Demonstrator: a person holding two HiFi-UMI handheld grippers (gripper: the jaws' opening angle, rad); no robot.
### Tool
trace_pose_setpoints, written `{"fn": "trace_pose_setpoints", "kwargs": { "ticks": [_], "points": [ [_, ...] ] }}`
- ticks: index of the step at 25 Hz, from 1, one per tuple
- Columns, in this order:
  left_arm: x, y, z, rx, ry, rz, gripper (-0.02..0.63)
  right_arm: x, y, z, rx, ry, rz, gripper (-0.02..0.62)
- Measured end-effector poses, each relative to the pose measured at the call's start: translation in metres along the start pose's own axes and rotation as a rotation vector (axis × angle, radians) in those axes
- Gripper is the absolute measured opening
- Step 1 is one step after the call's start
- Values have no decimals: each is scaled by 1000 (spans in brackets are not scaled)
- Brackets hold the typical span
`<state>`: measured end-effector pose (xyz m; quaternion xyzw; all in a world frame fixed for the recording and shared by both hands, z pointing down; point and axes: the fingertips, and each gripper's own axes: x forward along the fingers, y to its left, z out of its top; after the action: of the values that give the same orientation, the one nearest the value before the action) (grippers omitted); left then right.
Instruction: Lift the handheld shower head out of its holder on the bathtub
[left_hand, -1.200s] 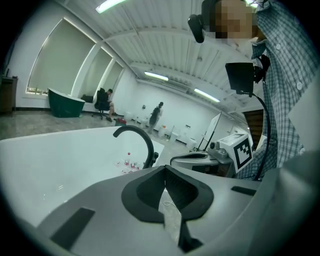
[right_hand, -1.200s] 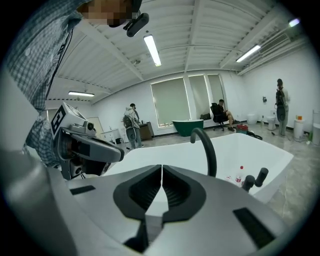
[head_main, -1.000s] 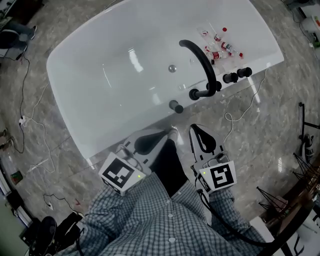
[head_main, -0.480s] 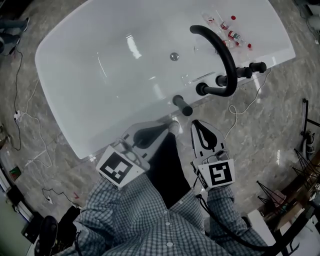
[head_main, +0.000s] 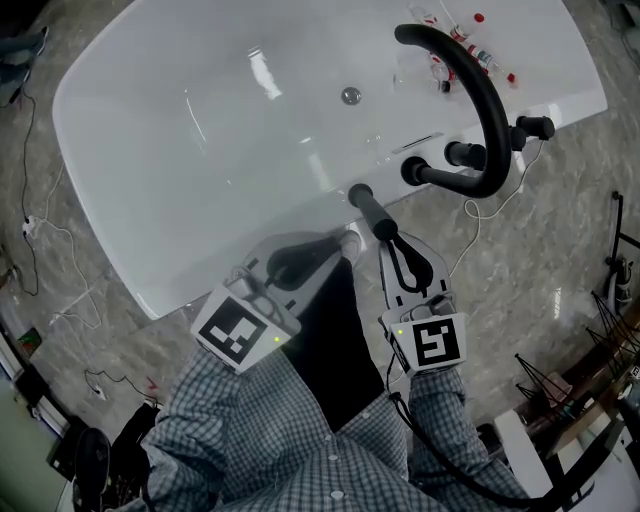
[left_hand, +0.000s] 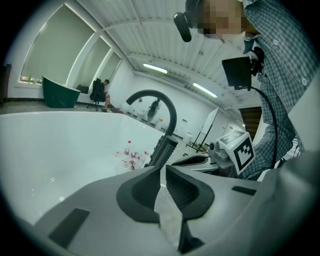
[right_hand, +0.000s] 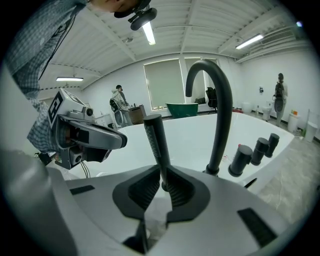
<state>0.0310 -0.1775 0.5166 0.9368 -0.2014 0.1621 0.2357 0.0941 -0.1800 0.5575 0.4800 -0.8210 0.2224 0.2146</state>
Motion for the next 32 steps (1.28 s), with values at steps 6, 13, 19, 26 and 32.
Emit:
{"fn": "trace_pose_setpoints", "kwargs": {
  "ticks": [6, 13, 19, 26, 32],
  "points": [
    [16, 18, -19, 7, 30, 20, 15, 21, -5, -21, -45, 14, 8, 25],
    [37, 38, -35, 101, 89, 26, 69, 43, -11, -41, -51, 44, 27, 101],
    [55, 45, -53, 197, 169, -1, 98, 65, -14, -55, -80, 65, 46, 127],
    [75, 43, -70, 244, 191, -21, 100, 79, -20, -68, -114, 92, 46, 132],
    [91, 44, -73, 243, 187, -30, 100, 86, -21, -66, -233, 70, 69, 132]
  ]
}}
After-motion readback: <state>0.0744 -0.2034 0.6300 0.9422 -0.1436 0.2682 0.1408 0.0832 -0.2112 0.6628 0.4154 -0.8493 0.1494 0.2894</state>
